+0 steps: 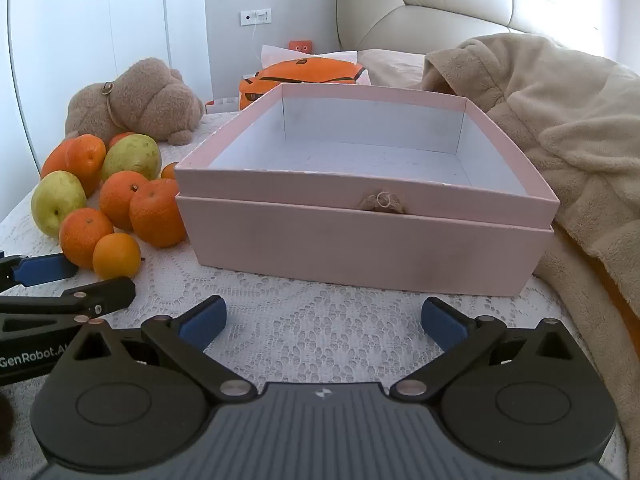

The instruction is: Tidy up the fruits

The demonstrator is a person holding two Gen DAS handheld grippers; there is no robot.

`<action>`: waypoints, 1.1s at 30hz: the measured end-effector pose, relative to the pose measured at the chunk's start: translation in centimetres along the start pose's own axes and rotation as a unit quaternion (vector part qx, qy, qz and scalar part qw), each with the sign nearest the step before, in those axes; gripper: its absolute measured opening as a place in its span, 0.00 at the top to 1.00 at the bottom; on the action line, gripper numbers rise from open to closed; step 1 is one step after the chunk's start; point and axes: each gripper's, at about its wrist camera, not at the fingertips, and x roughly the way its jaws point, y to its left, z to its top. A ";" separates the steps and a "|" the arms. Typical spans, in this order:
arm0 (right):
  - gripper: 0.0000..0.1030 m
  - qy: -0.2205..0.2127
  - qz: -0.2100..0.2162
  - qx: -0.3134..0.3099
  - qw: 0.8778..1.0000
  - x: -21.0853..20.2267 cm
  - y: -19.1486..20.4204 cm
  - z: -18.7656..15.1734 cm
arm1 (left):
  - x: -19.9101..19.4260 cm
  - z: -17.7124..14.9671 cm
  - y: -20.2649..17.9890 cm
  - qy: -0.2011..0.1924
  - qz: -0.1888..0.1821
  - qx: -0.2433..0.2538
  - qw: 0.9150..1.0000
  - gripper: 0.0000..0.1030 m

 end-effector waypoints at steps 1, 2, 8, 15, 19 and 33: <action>0.00 -0.001 0.000 0.000 1.000 0.0 0.0 0.0 | 0.0 0.0 0.0 0.000 0.000 0.000 1.000 0.31; 0.00 -0.001 -0.002 -0.002 1.000 0.0 0.0 0.0 | 0.0 0.0 -0.1 0.000 0.001 0.001 1.000 0.31; 0.00 -0.001 -0.002 -0.002 1.000 0.0 0.0 0.0 | 0.0 0.0 0.2 -0.001 -0.004 -0.005 1.000 0.31; 0.00 -0.001 -0.002 -0.003 1.000 0.0 0.0 0.0 | 0.0 0.0 0.1 -0.001 -0.004 -0.005 1.000 0.31; 0.00 -0.001 -0.002 -0.003 1.000 0.0 0.0 0.0 | 0.0 0.0 0.1 -0.001 -0.004 -0.005 1.000 0.31; 0.00 -0.001 -0.003 -0.003 1.000 0.0 0.0 0.0 | 0.0 0.0 0.1 -0.001 -0.004 -0.005 1.000 0.31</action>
